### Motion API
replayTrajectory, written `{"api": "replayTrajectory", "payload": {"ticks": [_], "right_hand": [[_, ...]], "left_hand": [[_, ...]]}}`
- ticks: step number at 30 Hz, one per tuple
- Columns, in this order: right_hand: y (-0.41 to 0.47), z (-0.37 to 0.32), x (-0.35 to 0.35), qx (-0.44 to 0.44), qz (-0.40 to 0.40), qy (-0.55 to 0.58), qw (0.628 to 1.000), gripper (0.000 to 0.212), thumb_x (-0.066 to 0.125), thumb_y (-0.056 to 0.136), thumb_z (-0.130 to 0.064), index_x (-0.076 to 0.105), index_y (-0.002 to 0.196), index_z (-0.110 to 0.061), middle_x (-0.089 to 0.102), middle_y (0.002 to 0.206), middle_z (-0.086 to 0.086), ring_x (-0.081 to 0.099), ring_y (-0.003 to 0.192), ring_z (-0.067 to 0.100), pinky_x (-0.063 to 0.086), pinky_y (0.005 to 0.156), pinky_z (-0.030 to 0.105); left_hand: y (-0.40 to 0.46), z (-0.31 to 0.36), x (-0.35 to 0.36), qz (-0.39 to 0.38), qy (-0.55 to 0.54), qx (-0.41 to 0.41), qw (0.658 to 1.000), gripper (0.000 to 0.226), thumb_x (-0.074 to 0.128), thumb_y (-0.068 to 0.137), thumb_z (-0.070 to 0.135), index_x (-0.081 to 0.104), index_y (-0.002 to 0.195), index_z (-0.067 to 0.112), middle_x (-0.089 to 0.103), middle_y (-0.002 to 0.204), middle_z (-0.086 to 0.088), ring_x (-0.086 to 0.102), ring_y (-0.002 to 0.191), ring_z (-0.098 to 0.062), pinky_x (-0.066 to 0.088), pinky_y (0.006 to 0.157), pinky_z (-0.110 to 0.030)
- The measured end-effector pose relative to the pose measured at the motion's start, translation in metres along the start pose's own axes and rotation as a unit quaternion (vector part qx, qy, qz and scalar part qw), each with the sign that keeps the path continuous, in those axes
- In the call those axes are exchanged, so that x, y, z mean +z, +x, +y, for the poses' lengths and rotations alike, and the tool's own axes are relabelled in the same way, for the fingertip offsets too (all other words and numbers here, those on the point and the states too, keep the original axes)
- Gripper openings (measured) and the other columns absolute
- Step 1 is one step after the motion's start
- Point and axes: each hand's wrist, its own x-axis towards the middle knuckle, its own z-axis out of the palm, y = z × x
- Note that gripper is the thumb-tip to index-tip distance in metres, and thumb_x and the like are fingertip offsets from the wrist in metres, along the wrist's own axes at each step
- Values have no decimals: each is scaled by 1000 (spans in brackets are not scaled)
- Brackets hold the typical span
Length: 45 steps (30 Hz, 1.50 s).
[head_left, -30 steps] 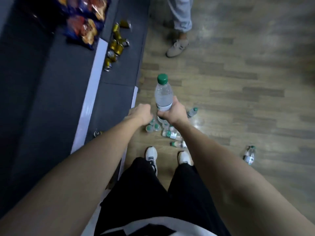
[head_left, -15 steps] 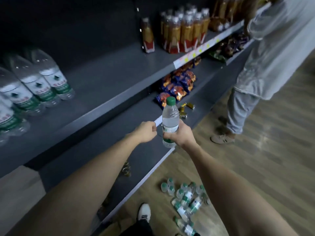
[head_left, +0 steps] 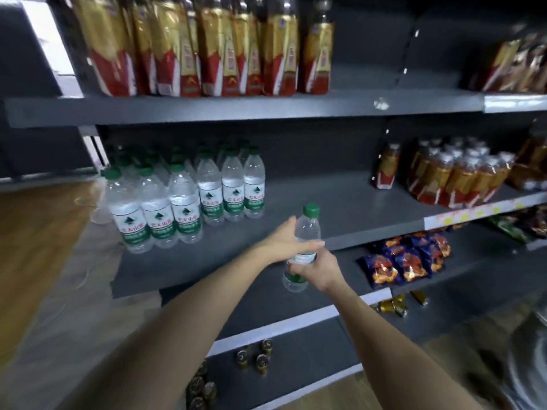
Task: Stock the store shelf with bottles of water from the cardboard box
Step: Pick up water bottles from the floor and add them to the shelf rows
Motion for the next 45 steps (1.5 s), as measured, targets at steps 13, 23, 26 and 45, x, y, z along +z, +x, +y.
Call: {"api": "replayTrajectory", "payload": {"ticks": [13,23,26,45], "right_hand": [[82,-90,52,-68,-76,-1,995,59,88,65,-35,59,116,-26,68,108,-9,64,99,9,51,82,25],[127,-104,72,-81,-168,-211,960,34,84,73,-26,60,96,-17,65,92,-3,60,86,17,45,74,25],[139,-102,75,-65,-187,-268,943,32,81,74,-29,59,95,-16,66,101,4,62,93,22,48,78,27],[167,-114,84,-136,-247,-318,905,18,70,83,-23,55,93,-21,59,96,0,58,91,20,45,80,28]], "left_hand": [[11,0,-128,232,39,-38,971,75,75,42,71,62,96,22,69,92,7,66,85,-16,56,77,-37],[15,-10,-170,296,155,-108,936,66,79,62,61,59,108,18,66,115,-5,62,105,-29,51,79,-34],[13,-16,-168,277,198,-151,928,71,79,59,66,59,107,18,67,112,-5,64,99,-28,54,78,-35],[14,-1,-193,194,301,-75,931,73,91,56,43,46,112,27,59,105,-1,56,96,-26,51,81,-41]]}}
